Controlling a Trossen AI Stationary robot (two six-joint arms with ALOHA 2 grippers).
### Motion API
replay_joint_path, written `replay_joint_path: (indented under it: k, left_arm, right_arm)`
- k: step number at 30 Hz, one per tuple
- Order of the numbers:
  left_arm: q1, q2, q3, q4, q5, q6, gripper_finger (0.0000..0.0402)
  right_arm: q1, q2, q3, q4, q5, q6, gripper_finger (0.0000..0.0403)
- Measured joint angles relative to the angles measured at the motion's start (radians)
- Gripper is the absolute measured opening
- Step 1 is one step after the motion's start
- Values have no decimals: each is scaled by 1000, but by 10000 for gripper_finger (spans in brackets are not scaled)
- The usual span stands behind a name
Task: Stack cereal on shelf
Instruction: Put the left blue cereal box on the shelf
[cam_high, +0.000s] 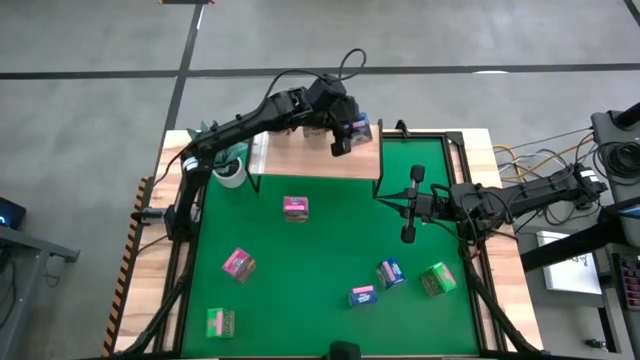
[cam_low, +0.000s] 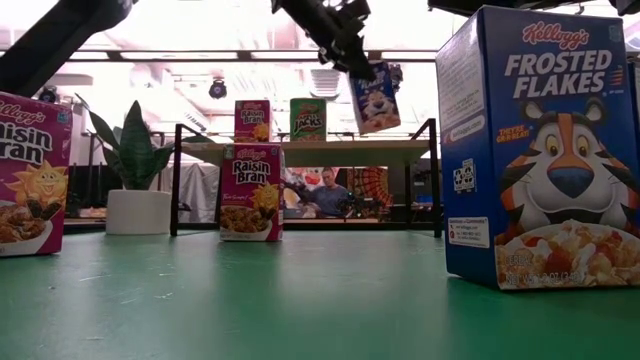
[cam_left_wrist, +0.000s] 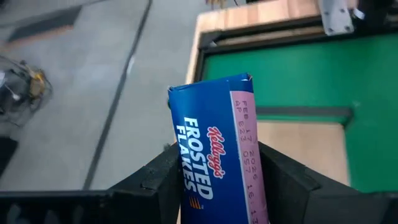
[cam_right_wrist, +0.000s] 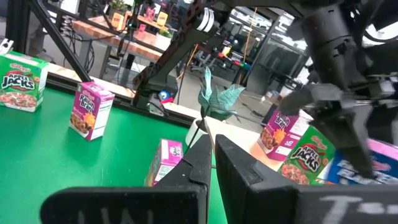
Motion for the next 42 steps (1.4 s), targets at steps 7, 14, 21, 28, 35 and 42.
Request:
replay_joint_path:
  k: [7, 14, 21, 28, 35, 42]
  left_arm:
    - [31, 32, -3, 16, 2, 3, 160]
    - [48, 71, 5, 25, 1, -12, 160]
    - [48, 74, 5, 27, 1, -34, 162]
    - [48, 74, 5, 20, 0, -48, 194]
    - [49, 75, 5, 23, 0, -51, 218]
    - [49, 50, 5, 20, -4, -48, 219]
  right_arm:
    - [0, 0, 0, -4, 0, 0, 13]
    - [0, -3, 0, -7, 1, 0, 13]
    - [0, -6, 0, -9, 1, 0, 13]
    - [0, -6, 0, -9, 0, 0, 13]
    - [0, -6, 0, -9, 0, 0, 12]
    - [0, -6, 0, -11, 0, 0, 13]
